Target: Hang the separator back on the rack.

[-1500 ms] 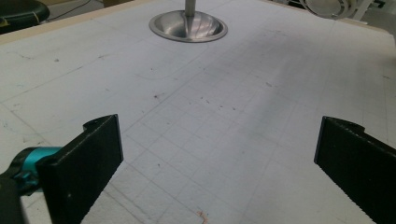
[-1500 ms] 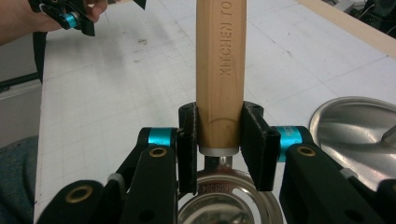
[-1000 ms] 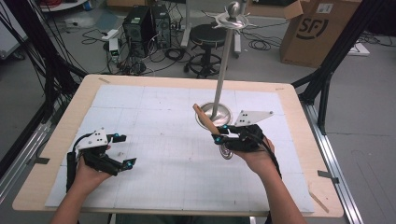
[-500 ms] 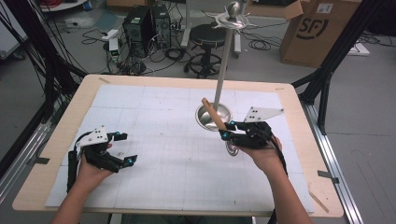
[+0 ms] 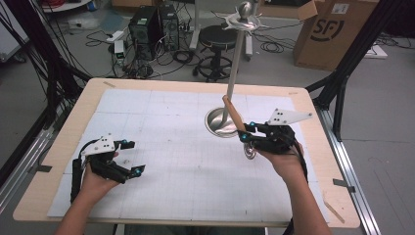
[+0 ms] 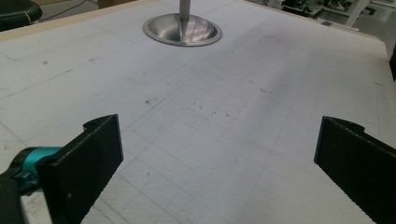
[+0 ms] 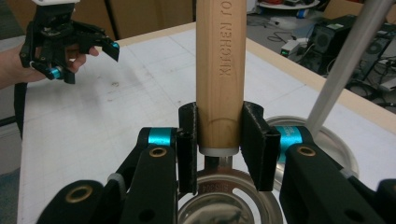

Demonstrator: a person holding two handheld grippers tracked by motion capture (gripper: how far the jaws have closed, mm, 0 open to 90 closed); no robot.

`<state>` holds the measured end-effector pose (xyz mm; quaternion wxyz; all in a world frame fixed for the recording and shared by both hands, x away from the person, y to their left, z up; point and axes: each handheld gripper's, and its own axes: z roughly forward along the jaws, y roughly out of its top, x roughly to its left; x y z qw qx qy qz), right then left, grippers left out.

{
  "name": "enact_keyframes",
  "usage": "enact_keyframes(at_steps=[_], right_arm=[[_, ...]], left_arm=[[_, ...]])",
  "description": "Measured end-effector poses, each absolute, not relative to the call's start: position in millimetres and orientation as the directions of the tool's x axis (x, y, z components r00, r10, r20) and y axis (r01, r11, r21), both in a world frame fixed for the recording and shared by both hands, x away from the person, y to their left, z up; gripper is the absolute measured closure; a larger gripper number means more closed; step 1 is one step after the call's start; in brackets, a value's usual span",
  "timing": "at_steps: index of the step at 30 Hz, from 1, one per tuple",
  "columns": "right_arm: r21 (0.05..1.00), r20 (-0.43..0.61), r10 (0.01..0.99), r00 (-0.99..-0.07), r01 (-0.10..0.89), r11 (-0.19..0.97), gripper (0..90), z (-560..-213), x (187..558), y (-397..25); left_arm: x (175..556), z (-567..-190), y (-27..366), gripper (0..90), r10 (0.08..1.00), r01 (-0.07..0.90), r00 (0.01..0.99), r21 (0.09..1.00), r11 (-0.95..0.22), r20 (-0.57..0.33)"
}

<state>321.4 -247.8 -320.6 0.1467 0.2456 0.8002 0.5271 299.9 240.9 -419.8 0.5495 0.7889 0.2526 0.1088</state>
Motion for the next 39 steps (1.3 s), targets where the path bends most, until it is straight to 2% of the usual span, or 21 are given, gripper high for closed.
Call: enact_keyframes(at_steps=[22,39], right_arm=[[0.958,-0.03,0.596,-0.803,0.146,0.245,68.7,-257,339,-285],[0.965,-0.033,0.629,-0.776,0.138,0.221,68.7,-221,368,-306]], left_arm=[[300,-418,236,1.8,0.511,0.267,0.855,0.921,-0.283,-0.091],[300,-418,237,1.8,0.515,0.268,0.853,0.919,-0.29,-0.086]])
